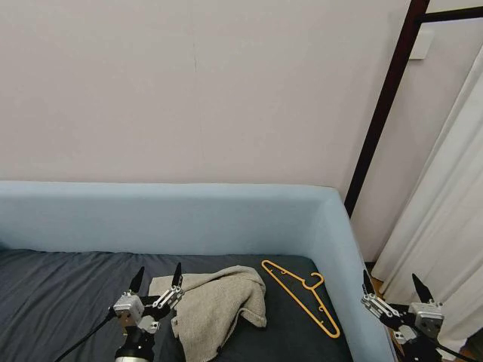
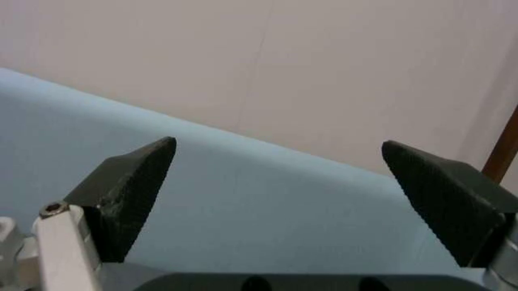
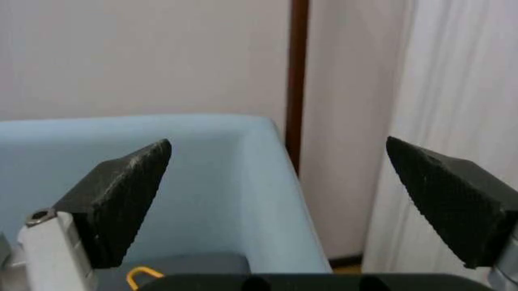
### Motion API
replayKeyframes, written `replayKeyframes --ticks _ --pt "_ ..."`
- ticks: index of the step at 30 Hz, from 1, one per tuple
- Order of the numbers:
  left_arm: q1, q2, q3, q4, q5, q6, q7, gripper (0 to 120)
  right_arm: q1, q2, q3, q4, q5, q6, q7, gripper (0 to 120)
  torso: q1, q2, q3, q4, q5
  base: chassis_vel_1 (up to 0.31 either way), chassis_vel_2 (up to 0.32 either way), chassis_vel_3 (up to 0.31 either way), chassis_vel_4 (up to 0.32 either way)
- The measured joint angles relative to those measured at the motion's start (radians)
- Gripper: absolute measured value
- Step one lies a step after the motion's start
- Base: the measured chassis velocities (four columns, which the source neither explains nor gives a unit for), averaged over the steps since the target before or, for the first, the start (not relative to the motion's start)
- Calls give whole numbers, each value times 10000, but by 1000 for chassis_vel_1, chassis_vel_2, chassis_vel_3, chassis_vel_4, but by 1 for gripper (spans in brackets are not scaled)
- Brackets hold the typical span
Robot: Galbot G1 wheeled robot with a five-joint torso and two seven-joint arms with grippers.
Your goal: Pick up the clothes from the sofa and hang them on the clothes hanger.
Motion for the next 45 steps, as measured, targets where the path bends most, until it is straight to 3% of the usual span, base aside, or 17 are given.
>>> replayKeyframes --ticks 3,6,8,13,20,24,29,34,45 --pt "51 -166 -57 -56 47 0 13 100 366 -305 -279 130 823 -785 1071 100 0 0 0 0 0 0 0 0 0" --pt "80 -204 -80 -80 51 0 24 100 489 -424 -321 177 1182 -934 1196 100 0 -1 1 0 0 0 0 0 0" --pt "197 -281 -165 -122 76 -23 47 100 876 -826 -438 348 2242 -1403 1353 100 0 0 0 1 -1 0 0 0 0" --pt "257 -313 -232 -143 116 -56 76 100 1124 -1092 -592 400 2622 -1632 1367 100 0 0 1 -1 0 0 0 0 0" --pt "444 -324 -608 -109 311 -249 69 100 1905 -1646 -1242 188 4877 -1822 1018 100 0 0 1 1 -1 0 0 0 0" --pt "681 -290 -960 -47 413 -492 60 100 2746 -1948 -1956 -552 7429 -1818 633 100 0 0 0 0 -3 0 0 0 0" --pt "874 -314 -1185 -30 501 -685 58 100 3719 -1847 -2709 -1549 8959 -1823 548 100 0 0 0 0 -1 0 0 0 0" --pt "1106 -395 -1484 -126 759 -920 58 100 5479 -1257 -3483 -2957 10808 -2279 1266 100 0 -1 1 1 -1 0 0 0 0" --pt "1343 -806 -1740 -165 1167 -1093 56 100 7430 -99 -4090 -5500 11633 -3327 2666 100 1 0 1 0 -2 0 0 0 0"
